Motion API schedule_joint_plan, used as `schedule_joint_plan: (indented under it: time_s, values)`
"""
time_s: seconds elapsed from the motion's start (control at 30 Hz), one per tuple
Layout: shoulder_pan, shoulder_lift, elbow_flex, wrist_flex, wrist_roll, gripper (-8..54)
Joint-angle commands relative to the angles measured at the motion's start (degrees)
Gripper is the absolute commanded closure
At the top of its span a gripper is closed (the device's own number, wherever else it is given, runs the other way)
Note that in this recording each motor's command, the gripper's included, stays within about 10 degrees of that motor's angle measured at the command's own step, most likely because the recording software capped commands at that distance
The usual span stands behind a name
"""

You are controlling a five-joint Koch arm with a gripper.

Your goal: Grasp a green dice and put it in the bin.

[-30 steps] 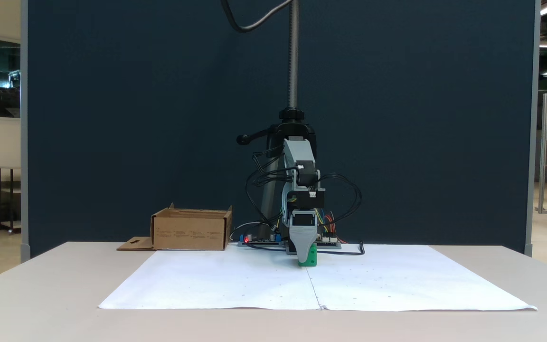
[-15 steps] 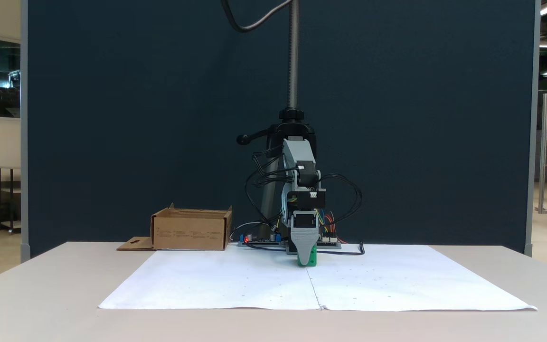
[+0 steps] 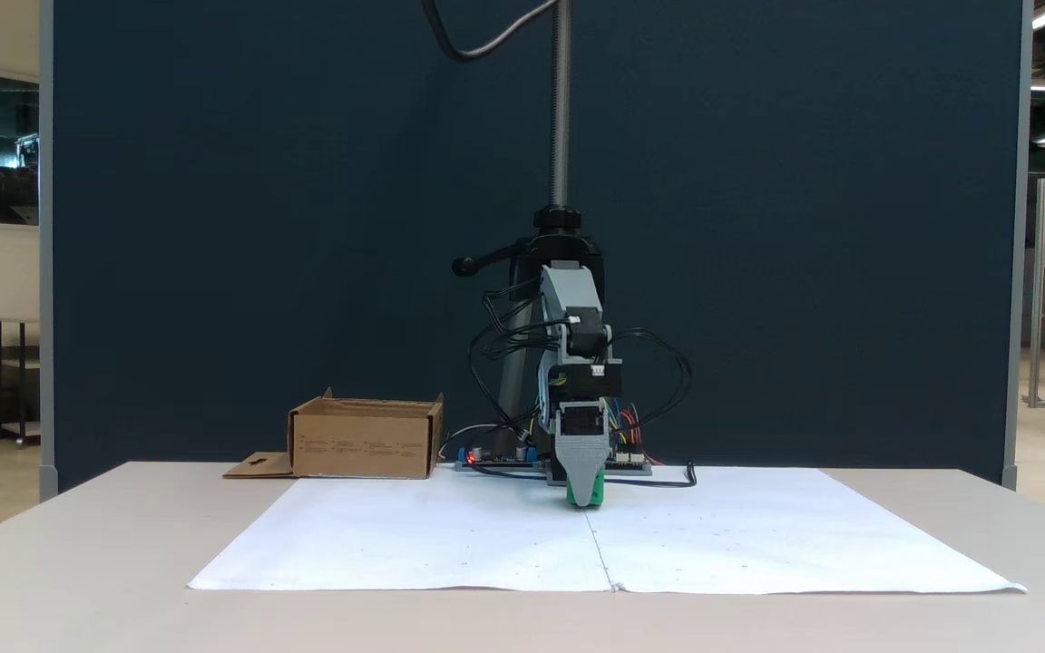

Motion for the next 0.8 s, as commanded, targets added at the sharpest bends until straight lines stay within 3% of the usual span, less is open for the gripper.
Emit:
schedule_joint_plan:
  time_s: [0.0, 0.27, 0.43, 0.57, 0.77]
  values:
    - [2.55, 3.16, -1.32, -5.89, 3.08, 32.8]
    - [23.55, 2.55, -21.53, -7.38, 0.00, 32.8]
    - [38.85, -4.13, -36.04, -4.66, -3.08, 32.7]
    - [55.99, -12.57, -55.88, 12.64, -7.47, 32.7]
    - [68.64, -16.88, -70.31, 29.42, -11.69, 32.7]
